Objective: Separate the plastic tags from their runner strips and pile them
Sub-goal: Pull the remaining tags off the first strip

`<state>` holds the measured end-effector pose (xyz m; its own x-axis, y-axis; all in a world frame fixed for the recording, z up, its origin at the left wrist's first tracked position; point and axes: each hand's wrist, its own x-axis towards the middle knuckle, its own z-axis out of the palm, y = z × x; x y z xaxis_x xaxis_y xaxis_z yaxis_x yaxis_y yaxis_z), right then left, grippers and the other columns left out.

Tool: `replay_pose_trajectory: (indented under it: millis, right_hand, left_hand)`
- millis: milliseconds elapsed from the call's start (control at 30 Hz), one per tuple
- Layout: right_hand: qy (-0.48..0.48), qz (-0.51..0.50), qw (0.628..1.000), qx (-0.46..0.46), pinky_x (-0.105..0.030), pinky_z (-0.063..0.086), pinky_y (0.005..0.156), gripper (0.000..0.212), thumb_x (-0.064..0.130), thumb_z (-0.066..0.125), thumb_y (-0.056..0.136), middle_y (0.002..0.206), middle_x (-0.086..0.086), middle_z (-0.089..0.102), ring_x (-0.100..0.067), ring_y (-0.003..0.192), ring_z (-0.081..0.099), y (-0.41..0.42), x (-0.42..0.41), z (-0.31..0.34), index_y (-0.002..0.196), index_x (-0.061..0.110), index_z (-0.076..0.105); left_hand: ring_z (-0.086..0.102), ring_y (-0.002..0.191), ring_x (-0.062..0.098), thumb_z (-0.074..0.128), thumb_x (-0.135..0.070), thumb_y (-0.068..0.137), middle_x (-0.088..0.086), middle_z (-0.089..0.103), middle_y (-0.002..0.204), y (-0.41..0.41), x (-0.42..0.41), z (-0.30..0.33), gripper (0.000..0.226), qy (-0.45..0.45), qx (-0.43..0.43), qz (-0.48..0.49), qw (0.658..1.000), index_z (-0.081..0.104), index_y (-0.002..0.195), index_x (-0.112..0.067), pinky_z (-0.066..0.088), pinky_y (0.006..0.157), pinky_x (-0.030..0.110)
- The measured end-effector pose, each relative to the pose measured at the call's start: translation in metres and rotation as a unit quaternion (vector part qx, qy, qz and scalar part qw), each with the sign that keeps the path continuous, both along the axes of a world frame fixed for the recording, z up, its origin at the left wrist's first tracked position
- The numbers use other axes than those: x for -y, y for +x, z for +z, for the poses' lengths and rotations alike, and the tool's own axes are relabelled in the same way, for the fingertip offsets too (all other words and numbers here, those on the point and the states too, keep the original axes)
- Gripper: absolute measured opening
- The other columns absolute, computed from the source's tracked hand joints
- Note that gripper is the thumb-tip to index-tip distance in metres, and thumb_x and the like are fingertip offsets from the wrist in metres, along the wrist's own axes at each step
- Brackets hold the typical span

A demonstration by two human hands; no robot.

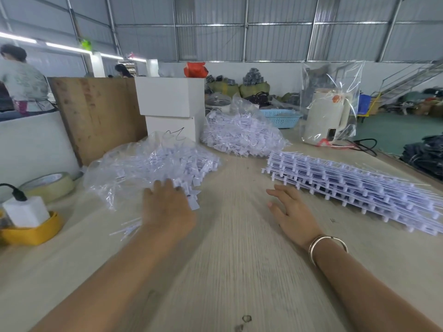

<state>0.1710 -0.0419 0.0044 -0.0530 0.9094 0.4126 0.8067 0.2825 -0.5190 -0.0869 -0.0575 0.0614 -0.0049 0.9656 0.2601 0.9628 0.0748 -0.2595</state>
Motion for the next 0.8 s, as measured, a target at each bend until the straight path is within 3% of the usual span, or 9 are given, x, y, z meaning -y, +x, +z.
replay_pose_trajectory:
  millis: [133, 233, 367, 433, 533, 667, 800]
  right_hand:
    - [-0.001, -0.016, 1.000, 0.002, -0.035, 0.031, 0.108, 0.027, 0.022, 0.049, 0.095, 0.136, 0.003, 0.044, -0.013, 0.122, 0.045, -0.001, 0.001, 0.001, 0.116, 0.018, 0.064]
    - [0.007, -0.065, 0.997, 0.041, -0.034, 0.035, 0.102, 0.026, 0.019, 0.047, 0.094, 0.134, 0.003, 0.048, -0.015, 0.115, 0.051, 0.000, 0.001, 0.004, 0.108, 0.018, 0.069]
    - [0.012, -0.149, 0.980, 0.128, -0.036, 0.025, 0.106, 0.030, 0.021, 0.044, 0.093, 0.143, 0.004, 0.038, -0.020, 0.128, 0.038, 0.015, -0.008, 0.019, 0.113, 0.024, 0.066]
    - [-0.019, -0.175, 0.962, 0.210, -0.039, 0.018, 0.110, 0.034, 0.022, 0.044, 0.091, 0.149, 0.005, 0.029, -0.022, 0.133, 0.031, 0.028, -0.020, 0.029, 0.120, 0.025, 0.062]
    - [-0.096, -0.211, 0.939, 0.253, -0.045, 0.011, 0.114, 0.037, 0.022, 0.042, 0.091, 0.153, 0.005, 0.021, -0.022, 0.138, 0.024, 0.042, -0.036, 0.037, 0.126, 0.021, 0.055]
    - [-0.128, -0.236, 0.920, 0.287, -0.049, 0.011, 0.112, 0.036, 0.018, 0.039, 0.090, 0.138, 0.001, 0.041, -0.022, 0.129, 0.036, 0.044, -0.041, 0.032, 0.123, 0.016, 0.052]
    - [-0.017, -0.251, 0.934, 0.254, -0.055, 0.007, 0.111, 0.030, 0.010, 0.038, 0.091, 0.129, 0.004, 0.044, -0.021, 0.116, 0.048, 0.045, -0.034, 0.030, 0.115, 0.014, 0.055]
  left_hand:
    - [0.051, 0.111, 0.027, 0.046, -0.024, 0.085, 0.006, 0.055, 0.118, 0.071, 0.021, -0.008, 0.033, -0.038, 0.116, -0.200, 0.972, 0.053, 0.116, -0.016, 0.039, 0.089, 0.037]
    - [0.051, 0.107, 0.029, 0.044, -0.027, 0.089, 0.009, 0.055, 0.113, 0.110, 0.027, -0.036, 0.028, -0.051, 0.127, -0.268, 0.954, 0.054, 0.112, -0.014, 0.040, 0.081, 0.036]
    - [0.051, 0.105, 0.027, 0.038, -0.032, 0.091, 0.006, 0.053, 0.113, 0.117, 0.016, -0.060, 0.030, 0.000, 0.150, -0.288, 0.946, 0.049, 0.114, -0.017, 0.041, 0.079, 0.035]
    - [0.053, 0.103, 0.024, 0.036, -0.035, 0.090, 0.002, 0.055, 0.112, 0.111, 0.010, -0.067, 0.029, 0.014, 0.166, -0.294, 0.941, 0.050, 0.113, -0.022, 0.041, 0.078, 0.033]
    - [0.056, 0.099, 0.022, 0.037, -0.035, 0.089, -0.002, 0.059, 0.109, 0.100, 0.003, -0.072, 0.027, 0.020, 0.211, -0.295, 0.932, 0.052, 0.108, -0.024, 0.043, 0.076, 0.030]
    - [0.056, 0.100, 0.021, 0.038, -0.033, 0.089, -0.003, 0.060, 0.109, 0.095, 0.000, -0.073, 0.025, 0.017, 0.251, -0.309, 0.917, 0.052, 0.108, -0.024, 0.045, 0.078, 0.031]
    - [0.059, 0.099, 0.017, 0.044, -0.032, 0.090, -0.008, 0.063, 0.109, 0.096, -0.001, -0.067, 0.025, -0.032, 0.323, -0.285, 0.902, 0.058, 0.110, -0.027, 0.047, 0.080, 0.026]
